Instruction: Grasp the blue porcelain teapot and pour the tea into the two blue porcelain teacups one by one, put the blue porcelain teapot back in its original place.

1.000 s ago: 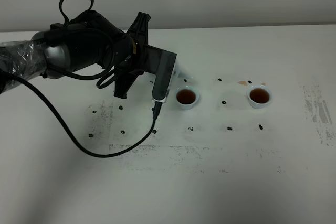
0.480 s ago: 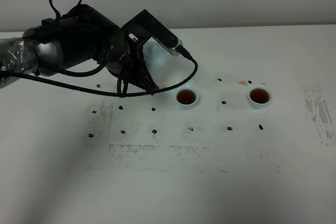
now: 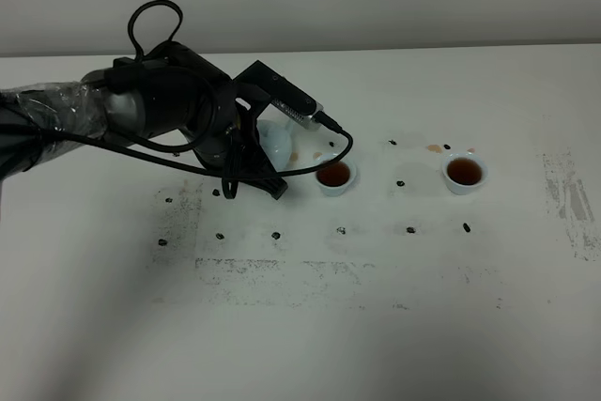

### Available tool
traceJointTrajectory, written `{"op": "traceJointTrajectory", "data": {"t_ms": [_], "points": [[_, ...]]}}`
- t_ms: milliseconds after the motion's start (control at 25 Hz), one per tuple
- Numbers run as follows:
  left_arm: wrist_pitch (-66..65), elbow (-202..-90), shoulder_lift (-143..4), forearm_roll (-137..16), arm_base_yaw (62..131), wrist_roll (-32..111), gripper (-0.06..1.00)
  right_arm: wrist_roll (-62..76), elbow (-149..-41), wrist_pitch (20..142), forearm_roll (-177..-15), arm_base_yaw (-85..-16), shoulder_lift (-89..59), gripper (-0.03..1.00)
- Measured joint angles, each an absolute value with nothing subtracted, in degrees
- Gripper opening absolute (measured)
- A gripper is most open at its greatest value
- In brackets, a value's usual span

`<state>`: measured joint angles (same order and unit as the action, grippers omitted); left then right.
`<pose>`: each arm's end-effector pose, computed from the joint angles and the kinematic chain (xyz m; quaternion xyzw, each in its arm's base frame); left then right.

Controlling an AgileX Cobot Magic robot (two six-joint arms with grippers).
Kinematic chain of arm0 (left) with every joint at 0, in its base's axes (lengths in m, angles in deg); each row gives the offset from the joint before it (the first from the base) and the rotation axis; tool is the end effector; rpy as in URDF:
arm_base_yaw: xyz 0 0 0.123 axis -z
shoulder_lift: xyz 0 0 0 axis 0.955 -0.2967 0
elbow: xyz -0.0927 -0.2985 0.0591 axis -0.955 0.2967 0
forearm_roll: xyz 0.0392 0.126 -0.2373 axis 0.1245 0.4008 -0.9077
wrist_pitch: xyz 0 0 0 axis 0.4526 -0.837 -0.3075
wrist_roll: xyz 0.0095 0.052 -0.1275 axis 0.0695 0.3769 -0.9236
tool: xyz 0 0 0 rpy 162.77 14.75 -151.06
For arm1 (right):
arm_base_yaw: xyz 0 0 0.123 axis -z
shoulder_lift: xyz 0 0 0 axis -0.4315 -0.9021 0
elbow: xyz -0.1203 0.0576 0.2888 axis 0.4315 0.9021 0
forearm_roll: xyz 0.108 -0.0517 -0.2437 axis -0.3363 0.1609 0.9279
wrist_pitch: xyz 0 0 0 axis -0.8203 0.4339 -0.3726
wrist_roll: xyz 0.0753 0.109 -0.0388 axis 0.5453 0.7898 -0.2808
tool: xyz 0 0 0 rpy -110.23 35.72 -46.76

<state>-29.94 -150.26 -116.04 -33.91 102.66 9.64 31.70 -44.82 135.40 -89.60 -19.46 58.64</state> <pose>0.4362 -0.2310 0.1330 0.3637 0.9014 0.0330 0.2324 0.0147 0.0022 0.2667 0.0596 0.8573 -0.0031 0.5113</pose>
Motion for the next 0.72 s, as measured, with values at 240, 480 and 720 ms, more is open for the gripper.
{"op": "traceJointTrajectory", "data": {"t_ms": [240, 480, 720], "points": [[-30.08, -150.26, -115.66, -33.96, 102.66, 9.45, 0.07, 31.7, -44.82, 135.35, -89.6, -19.46, 58.64, 0.54], [-32.85, -150.22, -110.36, -34.08, 102.59, 9.45, 0.07, 31.7, -44.82, 135.41, -89.6, -19.46, 58.64, 0.54], [-29.66, -139.27, -100.26, -34.51, 99.56, 9.03, 0.07, 31.7, -44.82, 135.41, -89.6, -19.46, 58.64, 0.54]]}}
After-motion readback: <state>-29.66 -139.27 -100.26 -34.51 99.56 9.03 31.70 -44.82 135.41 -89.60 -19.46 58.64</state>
